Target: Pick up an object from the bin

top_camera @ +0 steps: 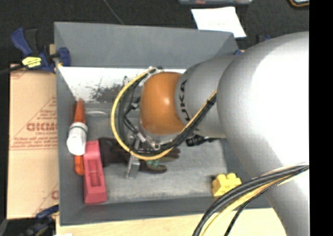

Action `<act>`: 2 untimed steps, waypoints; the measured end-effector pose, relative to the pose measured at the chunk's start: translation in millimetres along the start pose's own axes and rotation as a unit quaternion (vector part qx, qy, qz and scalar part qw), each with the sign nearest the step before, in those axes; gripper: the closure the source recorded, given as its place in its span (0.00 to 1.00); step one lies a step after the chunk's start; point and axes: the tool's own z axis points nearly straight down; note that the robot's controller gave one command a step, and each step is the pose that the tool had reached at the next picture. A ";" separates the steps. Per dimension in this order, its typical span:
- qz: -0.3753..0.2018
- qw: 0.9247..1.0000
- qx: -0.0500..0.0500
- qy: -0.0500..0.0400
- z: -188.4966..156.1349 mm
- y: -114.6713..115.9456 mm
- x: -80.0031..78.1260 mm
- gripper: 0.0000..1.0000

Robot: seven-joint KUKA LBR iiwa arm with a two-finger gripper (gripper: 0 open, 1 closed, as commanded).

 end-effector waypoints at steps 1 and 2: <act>0.081 0.997 -0.001 0.000 -1.5 -5.1 5.6 1.00; 0.081 0.997 -0.001 0.000 -1.7 -5.1 5.6 1.00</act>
Offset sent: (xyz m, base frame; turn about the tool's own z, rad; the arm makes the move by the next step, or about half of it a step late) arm 0.0000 0.0000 0.0000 0.0000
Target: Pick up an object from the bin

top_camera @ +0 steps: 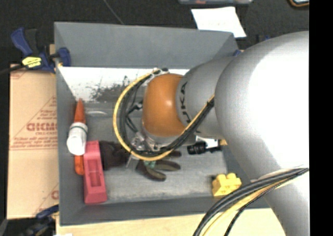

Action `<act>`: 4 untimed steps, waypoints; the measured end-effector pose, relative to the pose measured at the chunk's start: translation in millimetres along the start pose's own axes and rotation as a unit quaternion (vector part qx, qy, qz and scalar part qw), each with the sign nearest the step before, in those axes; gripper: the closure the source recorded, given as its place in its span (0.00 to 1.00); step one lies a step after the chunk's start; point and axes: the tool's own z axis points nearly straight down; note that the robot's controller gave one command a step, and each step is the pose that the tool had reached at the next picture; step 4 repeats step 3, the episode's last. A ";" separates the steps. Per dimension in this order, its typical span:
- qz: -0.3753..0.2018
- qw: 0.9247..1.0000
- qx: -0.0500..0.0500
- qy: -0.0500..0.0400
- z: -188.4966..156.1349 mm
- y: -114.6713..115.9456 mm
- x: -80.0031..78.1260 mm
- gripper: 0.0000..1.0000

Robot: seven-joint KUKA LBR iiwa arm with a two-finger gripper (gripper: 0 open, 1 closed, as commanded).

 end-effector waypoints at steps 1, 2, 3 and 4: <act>0.000 1.000 0.003 0.005 -24.8 -2.1 2.1 1.00; -0.002 1.000 0.001 0.002 -68.0 -0.9 -0.5 1.00; -0.002 1.000 0.000 0.000 -95.8 -0.1 -1.5 1.00; -0.002 1.000 0.000 0.000 -95.8 -0.1 -1.5 1.00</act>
Offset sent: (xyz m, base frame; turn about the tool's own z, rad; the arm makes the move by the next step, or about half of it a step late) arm -0.0032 -0.0009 0.0254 0.0002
